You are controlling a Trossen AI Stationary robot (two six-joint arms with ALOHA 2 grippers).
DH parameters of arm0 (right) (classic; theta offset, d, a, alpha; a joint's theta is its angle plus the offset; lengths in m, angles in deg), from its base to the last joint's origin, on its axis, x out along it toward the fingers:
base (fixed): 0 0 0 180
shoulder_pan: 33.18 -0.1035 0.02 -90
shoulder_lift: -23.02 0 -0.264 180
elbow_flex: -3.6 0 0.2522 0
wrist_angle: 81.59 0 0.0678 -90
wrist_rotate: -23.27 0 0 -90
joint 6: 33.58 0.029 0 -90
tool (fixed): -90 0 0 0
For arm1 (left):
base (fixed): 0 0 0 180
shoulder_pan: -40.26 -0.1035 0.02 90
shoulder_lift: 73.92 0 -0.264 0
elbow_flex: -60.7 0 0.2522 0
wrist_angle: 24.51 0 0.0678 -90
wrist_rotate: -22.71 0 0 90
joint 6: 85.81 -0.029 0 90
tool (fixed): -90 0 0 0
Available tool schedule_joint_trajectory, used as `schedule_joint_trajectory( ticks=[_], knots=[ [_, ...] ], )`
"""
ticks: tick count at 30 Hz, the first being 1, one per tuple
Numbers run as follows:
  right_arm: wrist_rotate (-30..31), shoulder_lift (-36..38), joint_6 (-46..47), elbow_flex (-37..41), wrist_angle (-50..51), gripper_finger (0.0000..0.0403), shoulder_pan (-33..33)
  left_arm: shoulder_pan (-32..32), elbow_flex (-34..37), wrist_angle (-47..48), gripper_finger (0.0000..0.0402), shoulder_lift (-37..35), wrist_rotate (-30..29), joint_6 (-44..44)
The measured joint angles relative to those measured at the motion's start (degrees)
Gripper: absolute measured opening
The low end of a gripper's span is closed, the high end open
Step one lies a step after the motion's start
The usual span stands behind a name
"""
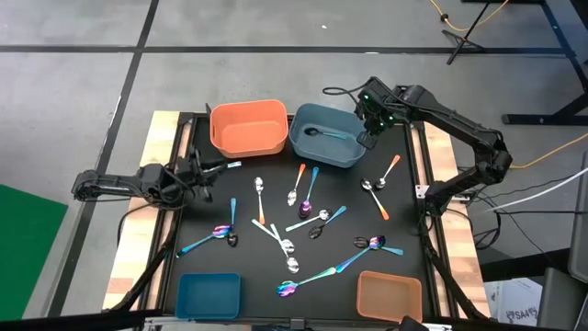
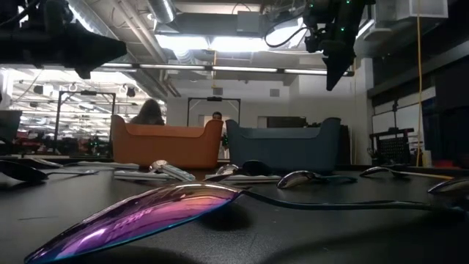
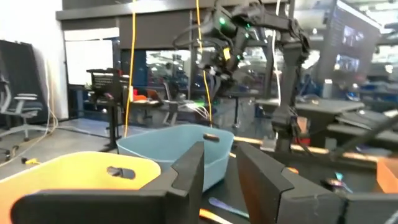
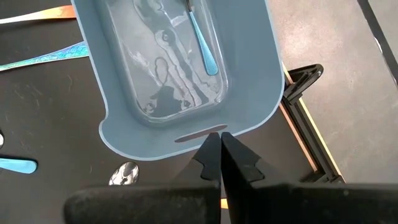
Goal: Sort silverware by color (type)
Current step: Put the white patterned spoon into the top orange bin
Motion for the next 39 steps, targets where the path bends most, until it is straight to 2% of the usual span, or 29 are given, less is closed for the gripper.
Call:
schedule_joint_trajectory(
  ticks=[5, 9, 16, 22, 28, 35, 39],
  knots=[
    [0.0, 0.0, 0.0, 0.0, 0.0, 0.0000, 0.0, 0.0, 0.0, -0.7, 0.0096, 0.0, -3.8, 0.7],
    [0.0, 0.0, 0.0, 0.0, 0.0, 0.0000, 0.0, 0.0, 0.0, -0.9, 0.0123, 0.0, -6.9, 2.6],
    [0.0, 0.0, 0.0, 0.0, 0.0, 0.0000, 0.0, 0.0, 0.0, -1.2, 0.0173, 0.0, -8.4, 3.3],
    [0.0, 0.0, 0.0, 0.0, -1.5, 0.0000, 0.0, 0.0, -1.0, -2.3, 0.0176, 0.1, -7.7, 6.0],
    [0.0, 0.0, 0.0, 0.0, -1.7, 0.0000, 0.0, 0.0, -7.9, -0.6, 0.0176, 4.8, -7.8, 2.2],
    [0.0, 0.0, 0.0, 0.0, -1.7, 0.0000, 0.0, 0.0, -21.6, 15.6, 0.0176, 15.2, -13.0, 1.2],
    [0.0, 0.0, 0.0, 0.0, -1.7, 0.0000, 0.0, -0.7, -30.0, 29.9, 0.0176, 22.1, -15.1, 6.2]
  ],
)
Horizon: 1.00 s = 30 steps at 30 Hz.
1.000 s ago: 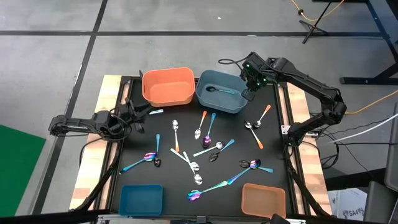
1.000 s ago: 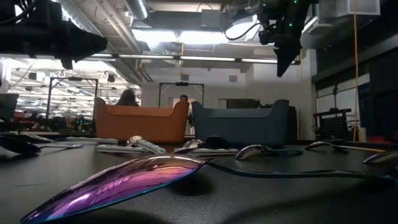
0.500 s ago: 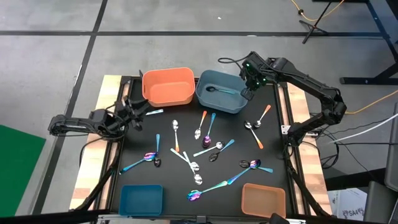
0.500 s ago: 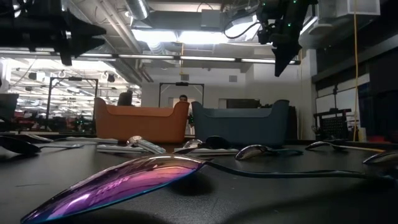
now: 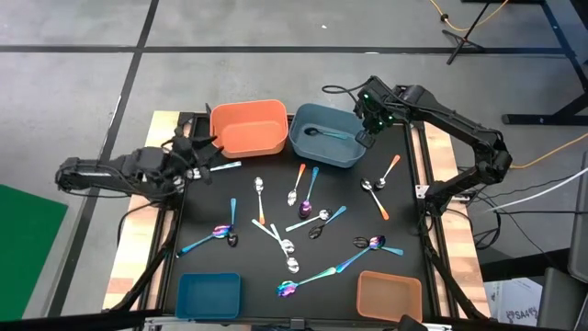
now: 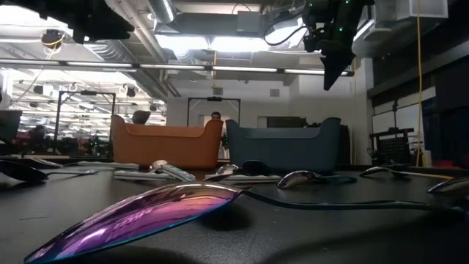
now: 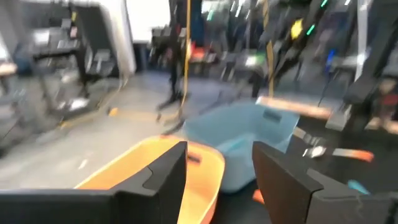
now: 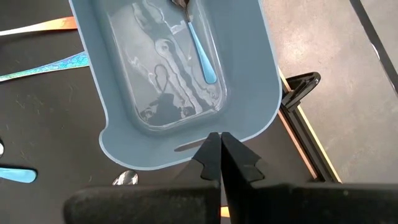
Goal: Sort silverware by color (type)
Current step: Put the white patterned spoon into the top orange bin
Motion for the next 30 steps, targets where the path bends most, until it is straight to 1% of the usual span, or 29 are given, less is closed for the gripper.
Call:
schedule_joint_trajectory(
  ticks=[3, 5, 8, 11, 15, 19, 27, 30],
  knots=[
    [0.0, 0.0, 0.0, 0.0, 0.0, 0.0000, 0.0, -1.7, -5.3, 12.1, 0.0176, 4.5, 0.1, 5.9],
    [0.0, 0.0, 0.0, 0.0, 0.0, 0.0000, 0.0, -3.3, -8.2, 18.9, 0.0176, 7.4, 1.4, 9.7],
    [0.0, 0.0, 0.0, 0.0, 0.0, 0.0000, 0.0, -6.3, -11.0, 27.7, 0.0176, 11.3, 5.1, 13.6],
    [0.0, 0.0, 0.0, 0.0, 0.0, 0.0000, 0.0, -9.6, -11.6, 32.6, 0.0176, 14.7, 9.8, 15.4],
    [0.0, 0.0, 0.0, 0.0, 0.0, 0.0000, 0.0, -14.6, -11.6, 37.1, 0.0176, 19.0, 14.7, 15.9],
    [0.0, 0.0, 0.0, 0.0, 0.0, 0.0000, 0.0, -19.4, -11.6, 40.1, 0.0176, 23.7, 16.7, 14.6],
    [0.0, 0.0, 0.0, 0.0, 0.0, 0.0000, 0.0, -27.4, -11.6, 40.2, 0.0176, 31.8, 22.7, 11.4],
    [0.0, 0.0, 0.0, 0.0, 0.0, 0.0000, 0.0, -29.0, -11.6, 40.2, 0.0176, 34.6, 22.9, 11.3]
  ],
)
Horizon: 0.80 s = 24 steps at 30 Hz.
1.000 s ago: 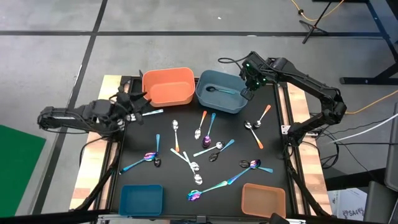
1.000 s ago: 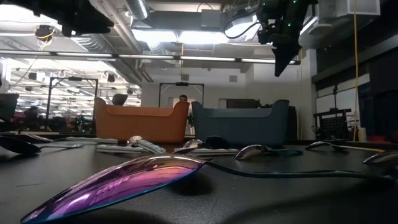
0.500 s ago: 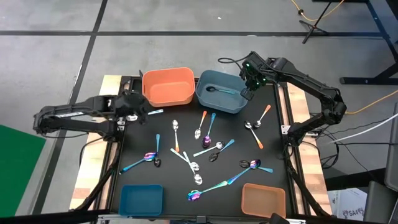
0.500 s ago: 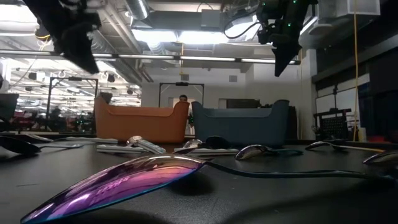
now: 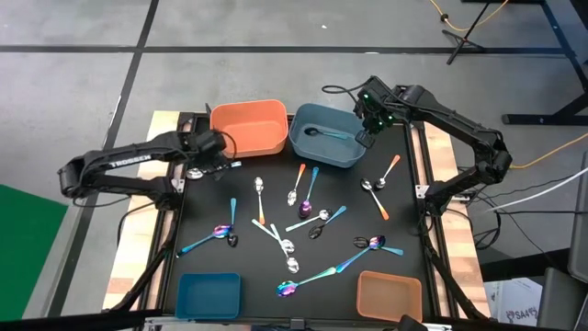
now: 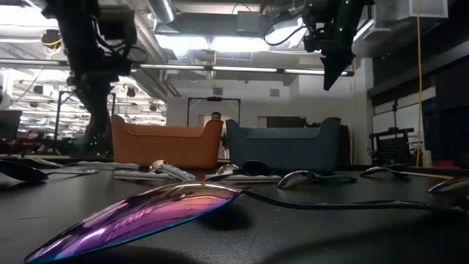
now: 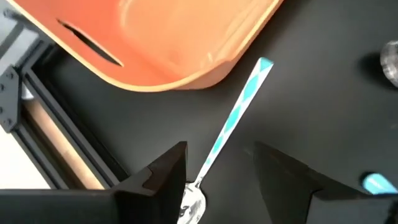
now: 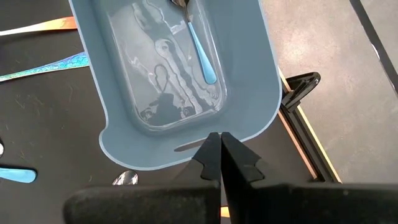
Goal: Sort silverware by color (type)
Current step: Put the white patterned spoon into the top orange bin
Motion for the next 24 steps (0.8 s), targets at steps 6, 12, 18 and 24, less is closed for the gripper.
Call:
schedule_joint_trajectory(
  ticks=[6, 12, 18, 24],
  knots=[
    [0.0, 0.0, 0.0, 0.0, 0.0, 0.0000, 0.0, -0.9, 0.0, -0.1, 0.0176, 4.9, 1.0, -0.9],
    [0.0, 0.0, 0.0, 0.0, 0.0, 0.0000, 0.0, -0.9, 0.0, -0.1, 0.0176, 10.0, 1.2, -1.0],
    [0.0, 0.0, 0.0, 0.0, 0.0, 0.0000, 0.0, -0.9, 0.0, -0.2, 0.0176, 14.7, 1.2, -1.0],
    [0.0, 0.0, 0.0, 0.0, 0.0, 0.0000, 0.0, -0.9, 0.0, -0.3, 0.0176, 18.5, 1.2, -1.0]
  ],
)
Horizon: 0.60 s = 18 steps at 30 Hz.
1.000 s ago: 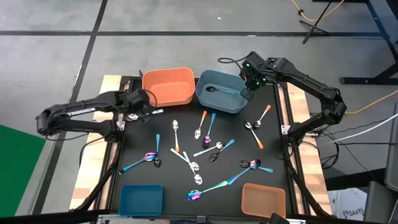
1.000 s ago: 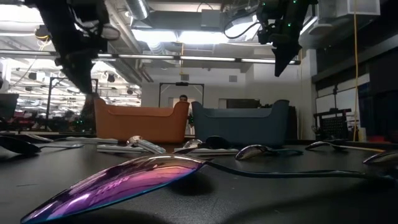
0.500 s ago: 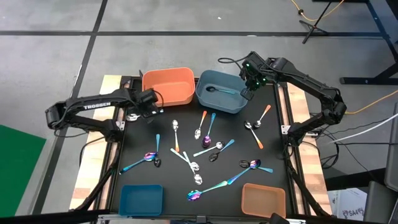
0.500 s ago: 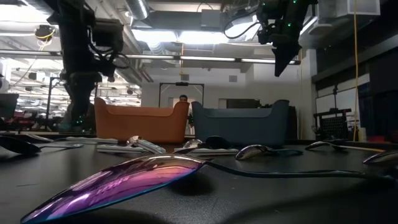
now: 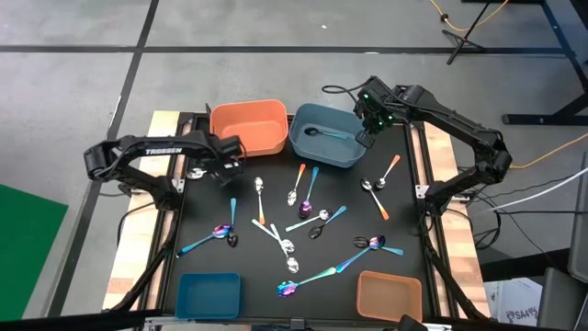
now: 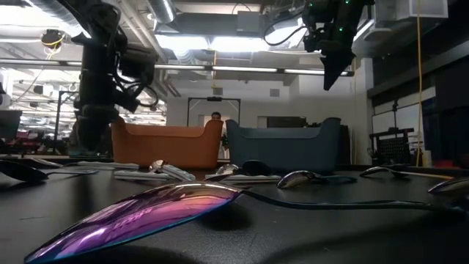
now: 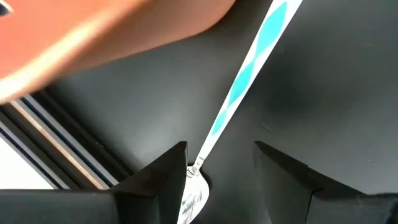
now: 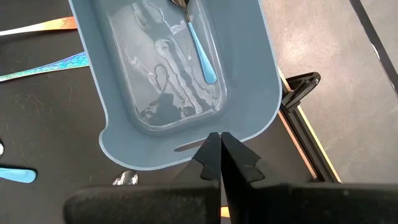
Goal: Sort silverware by color (type)
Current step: Put the white patterned spoon into the top orange bin
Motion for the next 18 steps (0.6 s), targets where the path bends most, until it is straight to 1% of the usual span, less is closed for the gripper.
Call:
schedule_joint_trajectory(
  ticks=[12, 16, 18],
  knots=[
    [0.0, 0.0, 0.0, 0.0, 0.0, 0.0000, 0.0, 0.0, 0.0, -0.1, 0.0176, 4.4, 0.0, 0.0],
    [0.0, 0.0, 0.0, 0.0, 0.0, 0.0000, 0.0, 0.0, 0.0, -1.0, 0.0176, 4.4, -0.4, 0.4],
    [0.0, 0.0, 0.0, 0.0, 0.0, 0.0000, 0.0, 0.0, 0.0, -2.1, 0.0176, 4.4, -0.6, 2.0]
  ],
)
